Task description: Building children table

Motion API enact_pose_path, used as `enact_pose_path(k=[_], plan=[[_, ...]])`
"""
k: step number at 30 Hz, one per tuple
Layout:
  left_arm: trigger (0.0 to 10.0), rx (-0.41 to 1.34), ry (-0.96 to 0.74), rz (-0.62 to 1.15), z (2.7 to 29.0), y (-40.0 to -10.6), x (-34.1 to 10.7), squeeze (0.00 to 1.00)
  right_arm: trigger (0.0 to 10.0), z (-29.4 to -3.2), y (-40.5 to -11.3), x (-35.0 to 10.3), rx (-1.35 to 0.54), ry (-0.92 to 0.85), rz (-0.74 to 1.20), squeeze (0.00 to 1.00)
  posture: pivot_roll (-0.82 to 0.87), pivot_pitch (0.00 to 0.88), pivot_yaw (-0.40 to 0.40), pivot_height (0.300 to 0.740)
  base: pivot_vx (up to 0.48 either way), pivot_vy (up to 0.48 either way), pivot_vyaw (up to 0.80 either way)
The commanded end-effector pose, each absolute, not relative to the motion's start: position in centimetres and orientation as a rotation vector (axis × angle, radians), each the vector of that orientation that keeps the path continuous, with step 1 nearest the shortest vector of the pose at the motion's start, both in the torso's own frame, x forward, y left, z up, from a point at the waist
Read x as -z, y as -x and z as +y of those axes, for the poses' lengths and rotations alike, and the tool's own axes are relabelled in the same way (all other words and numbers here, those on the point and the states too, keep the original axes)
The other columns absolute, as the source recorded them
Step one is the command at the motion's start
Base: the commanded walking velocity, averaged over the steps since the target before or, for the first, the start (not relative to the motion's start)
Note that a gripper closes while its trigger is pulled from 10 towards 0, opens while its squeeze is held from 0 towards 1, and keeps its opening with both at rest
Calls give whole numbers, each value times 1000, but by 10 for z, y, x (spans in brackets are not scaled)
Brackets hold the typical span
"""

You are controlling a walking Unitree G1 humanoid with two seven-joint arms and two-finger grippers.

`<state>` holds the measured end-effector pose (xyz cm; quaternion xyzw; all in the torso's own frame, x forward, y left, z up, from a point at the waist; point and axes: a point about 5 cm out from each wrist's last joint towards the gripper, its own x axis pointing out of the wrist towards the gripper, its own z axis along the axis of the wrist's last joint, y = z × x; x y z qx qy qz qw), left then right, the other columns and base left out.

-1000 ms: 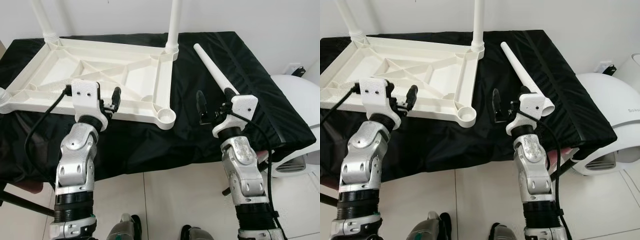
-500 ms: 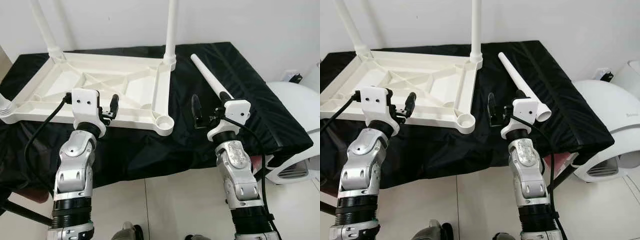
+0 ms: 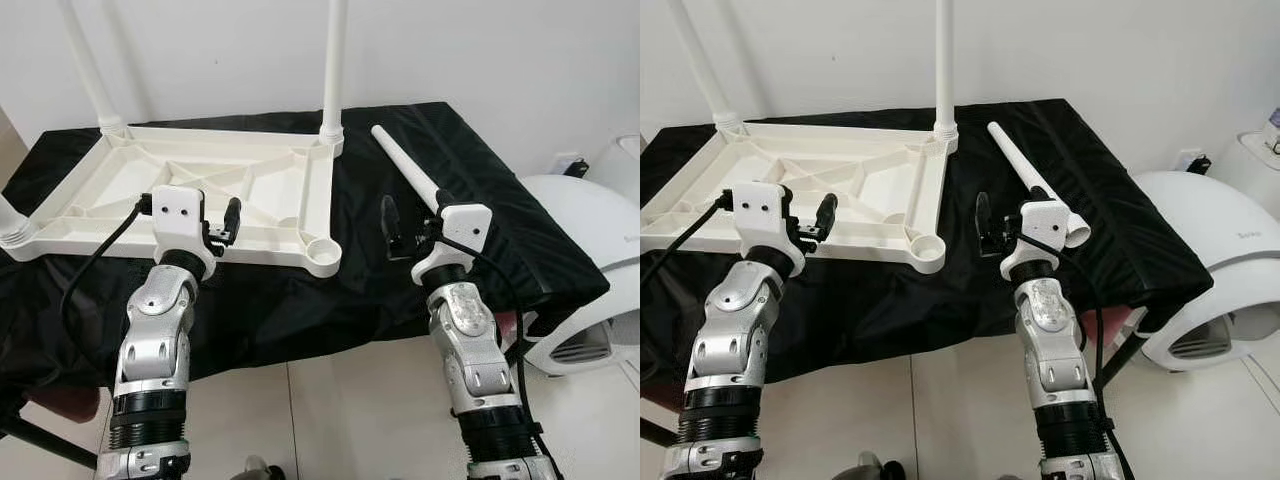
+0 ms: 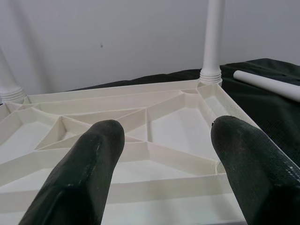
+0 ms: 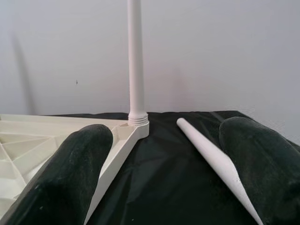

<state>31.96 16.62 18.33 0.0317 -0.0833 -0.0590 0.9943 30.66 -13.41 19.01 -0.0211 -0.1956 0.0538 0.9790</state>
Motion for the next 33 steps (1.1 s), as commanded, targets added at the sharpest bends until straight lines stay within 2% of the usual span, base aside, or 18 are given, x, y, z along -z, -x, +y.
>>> enact_pose_path(k=[1,20,33], plan=[[10000,-1,-49,-173,173,-322,-184,0,10000,-133,-309,-191,-111,46,-400,0,-86,0,74,740,0,0,0],[10000,29,-62,-171,165,-320,-183,0,10000,-134,-313,-191,-113,55,-399,0,-68,3,66,740,0,0,0],[10000,162,-170,-217,154,-323,-208,0,10000,-166,-334,-204,-60,149,-357,0,-58,67,63,740,0,0,0]])
